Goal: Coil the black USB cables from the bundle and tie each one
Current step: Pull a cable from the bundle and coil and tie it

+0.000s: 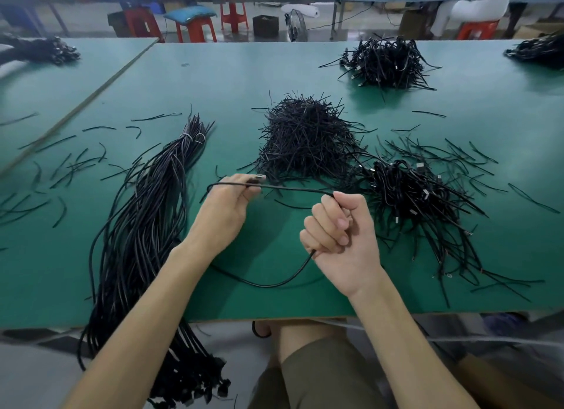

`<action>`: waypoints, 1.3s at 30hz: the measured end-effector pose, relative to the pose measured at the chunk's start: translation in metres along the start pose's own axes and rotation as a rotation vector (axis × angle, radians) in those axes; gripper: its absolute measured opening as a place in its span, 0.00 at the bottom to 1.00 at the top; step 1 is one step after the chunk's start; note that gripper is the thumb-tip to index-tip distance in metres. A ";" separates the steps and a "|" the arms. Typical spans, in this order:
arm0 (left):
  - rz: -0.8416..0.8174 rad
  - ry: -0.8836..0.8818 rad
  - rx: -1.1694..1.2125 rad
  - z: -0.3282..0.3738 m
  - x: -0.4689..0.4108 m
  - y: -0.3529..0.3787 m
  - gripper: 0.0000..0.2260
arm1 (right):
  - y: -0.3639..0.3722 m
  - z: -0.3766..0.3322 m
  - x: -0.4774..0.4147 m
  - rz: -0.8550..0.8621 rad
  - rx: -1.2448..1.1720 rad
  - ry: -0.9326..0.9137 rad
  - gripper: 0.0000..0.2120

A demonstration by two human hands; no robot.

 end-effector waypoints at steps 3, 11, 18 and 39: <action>0.071 -0.121 0.289 -0.006 -0.001 -0.003 0.16 | 0.003 0.003 0.000 -0.048 -0.009 0.028 0.23; -0.124 0.031 0.174 0.009 0.004 0.007 0.17 | -0.003 -0.007 0.002 -0.083 -0.232 -0.022 0.20; -0.273 0.132 0.334 0.016 0.010 0.015 0.16 | -0.007 -0.014 0.005 -0.064 -0.349 -0.112 0.20; -0.320 -0.258 1.605 0.018 0.012 -0.010 0.19 | -0.011 0.022 -0.006 0.140 0.065 0.254 0.20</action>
Point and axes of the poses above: each hand's wrist, its own x-axis away from the middle knuckle, its own y-axis out of the palm, z = x × y, the point moved 6 cm from there along -x, towards the middle knuckle, and after that the axes turned 3 degrees about y, right-handed, at the moved point
